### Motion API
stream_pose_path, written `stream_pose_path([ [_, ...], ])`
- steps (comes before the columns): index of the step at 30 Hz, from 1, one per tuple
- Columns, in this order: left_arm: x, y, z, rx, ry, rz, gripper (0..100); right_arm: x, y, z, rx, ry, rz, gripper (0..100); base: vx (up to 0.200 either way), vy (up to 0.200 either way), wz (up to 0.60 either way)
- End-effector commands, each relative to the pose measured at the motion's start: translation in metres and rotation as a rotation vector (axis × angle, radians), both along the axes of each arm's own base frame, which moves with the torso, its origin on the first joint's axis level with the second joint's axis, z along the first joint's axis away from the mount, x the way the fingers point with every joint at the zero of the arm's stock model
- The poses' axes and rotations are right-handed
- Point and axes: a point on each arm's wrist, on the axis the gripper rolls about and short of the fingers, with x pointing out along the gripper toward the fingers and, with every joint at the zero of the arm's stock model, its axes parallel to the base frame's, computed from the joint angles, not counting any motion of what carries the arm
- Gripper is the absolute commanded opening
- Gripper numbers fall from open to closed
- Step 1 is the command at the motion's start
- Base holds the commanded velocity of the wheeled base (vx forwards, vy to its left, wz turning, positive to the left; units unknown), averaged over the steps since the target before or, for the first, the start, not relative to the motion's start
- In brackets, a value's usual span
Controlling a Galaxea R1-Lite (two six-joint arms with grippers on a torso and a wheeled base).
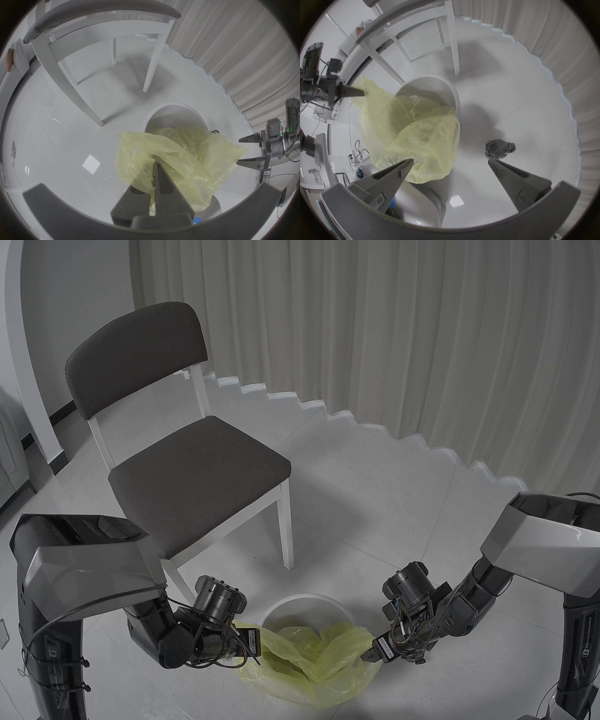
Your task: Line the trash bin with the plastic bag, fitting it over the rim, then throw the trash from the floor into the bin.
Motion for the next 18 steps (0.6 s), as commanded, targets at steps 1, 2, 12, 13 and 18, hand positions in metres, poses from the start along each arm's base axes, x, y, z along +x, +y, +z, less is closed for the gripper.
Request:
stream_pose_path([
  [1, 0.0, 0.0, -0.007, 0.011, 0.003, 0.006, 0, 0.003, 0.001, 0.025, 0.039, -0.066, 0.003, 100, 0.0, 0.0, 0.0],
  [2, 0.0, 0.001, -0.007, 0.012, 0.006, 0.006, 0, 0.003, 0.002, 0.031, 0.045, -0.081, 0.011, 100, 0.0, 0.0, 0.0],
  [12, -0.001, 0.008, -0.011, 0.061, 0.002, 0.007, 100, 0.004, 0.007, 0.046, 0.031, -0.111, 0.083, 100, 0.0, 0.0, 0.0],
  [13, -0.003, 0.008, -0.01, 0.061, 0.004, 0.006, 100, 0.003, 0.008, 0.045, 0.029, -0.105, 0.084, 100, 0.0, 0.0, 0.0],
  [18, -0.01, 0.009, 0.001, 0.052, -0.011, -0.002, 100, -0.001, 0.005, 0.037, -0.001, -0.048, 0.077, 100, 0.0, 0.0, 0.0],
])
